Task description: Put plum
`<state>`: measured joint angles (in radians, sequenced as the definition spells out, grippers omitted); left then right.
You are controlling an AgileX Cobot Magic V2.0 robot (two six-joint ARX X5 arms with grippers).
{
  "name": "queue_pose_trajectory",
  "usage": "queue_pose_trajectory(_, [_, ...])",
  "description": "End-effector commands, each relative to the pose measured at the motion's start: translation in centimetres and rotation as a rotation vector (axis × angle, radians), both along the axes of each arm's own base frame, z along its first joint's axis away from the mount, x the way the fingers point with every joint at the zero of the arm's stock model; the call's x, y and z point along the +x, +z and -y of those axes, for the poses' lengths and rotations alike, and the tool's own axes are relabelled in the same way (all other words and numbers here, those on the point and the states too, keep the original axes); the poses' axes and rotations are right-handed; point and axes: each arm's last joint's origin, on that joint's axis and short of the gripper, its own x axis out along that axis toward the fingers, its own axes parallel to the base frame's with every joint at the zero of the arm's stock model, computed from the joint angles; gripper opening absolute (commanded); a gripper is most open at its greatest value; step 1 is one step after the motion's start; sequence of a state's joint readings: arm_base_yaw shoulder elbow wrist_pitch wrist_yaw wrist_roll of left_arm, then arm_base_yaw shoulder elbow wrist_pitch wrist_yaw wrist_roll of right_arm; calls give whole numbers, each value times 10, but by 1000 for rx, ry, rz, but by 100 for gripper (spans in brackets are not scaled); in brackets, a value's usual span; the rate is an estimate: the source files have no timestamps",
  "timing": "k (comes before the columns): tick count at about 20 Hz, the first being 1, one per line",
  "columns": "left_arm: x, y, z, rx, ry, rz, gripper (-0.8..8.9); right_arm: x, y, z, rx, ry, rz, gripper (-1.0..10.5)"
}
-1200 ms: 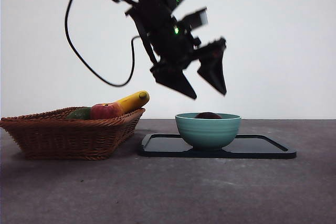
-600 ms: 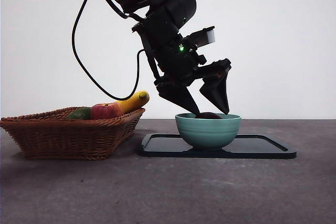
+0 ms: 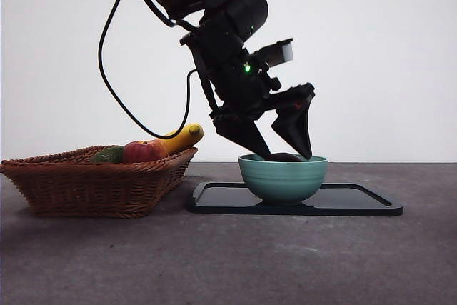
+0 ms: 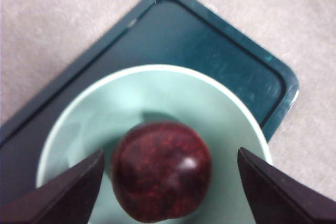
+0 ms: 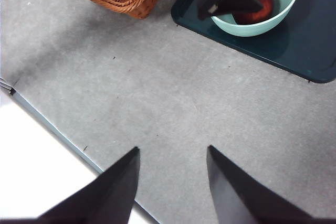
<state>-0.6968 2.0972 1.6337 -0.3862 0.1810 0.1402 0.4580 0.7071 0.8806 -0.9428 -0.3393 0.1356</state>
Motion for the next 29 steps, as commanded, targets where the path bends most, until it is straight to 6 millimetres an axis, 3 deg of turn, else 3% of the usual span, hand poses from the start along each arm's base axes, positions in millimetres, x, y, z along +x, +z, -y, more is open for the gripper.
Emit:
queue_pose_trajectory(1, [1, -12, 10, 17, -14, -18, 405, 0, 2, -1, 7, 4, 1, 204])
queue_pose_trajectory(5, [0, -12, 12, 15, -19, -15, 388, 0, 2, -1, 9, 3, 5, 204])
queue_pose_trajectory(10, [0, -12, 11, 17, -19, -16, 234, 0, 2, -1, 8, 3, 5, 204])
queue_pose_trajectory(15, [0, -3, 11, 6, -18, -6, 235, 0, 2, -1, 8, 3, 6, 204])
queue_pose_trajectory(19, [-1, 30, 10, -45, -15, 50, 235, 0, 2, -1, 8, 3, 6, 204])
queue_pose_trajectory(22, [-9, 66, 2, -93, -12, 107, 236, 0, 2, -1, 9, 3, 7, 204])
queue_pose_trajectory(25, [-21, 108, -18, -143, 21, 140, 236, 0, 2, -1, 9, 3, 7, 204])
queue_pose_trajectory(29, [-50, 175, -62, -229, 88, 199, 246, 0, 3, -1, 10, 3, 10, 204])
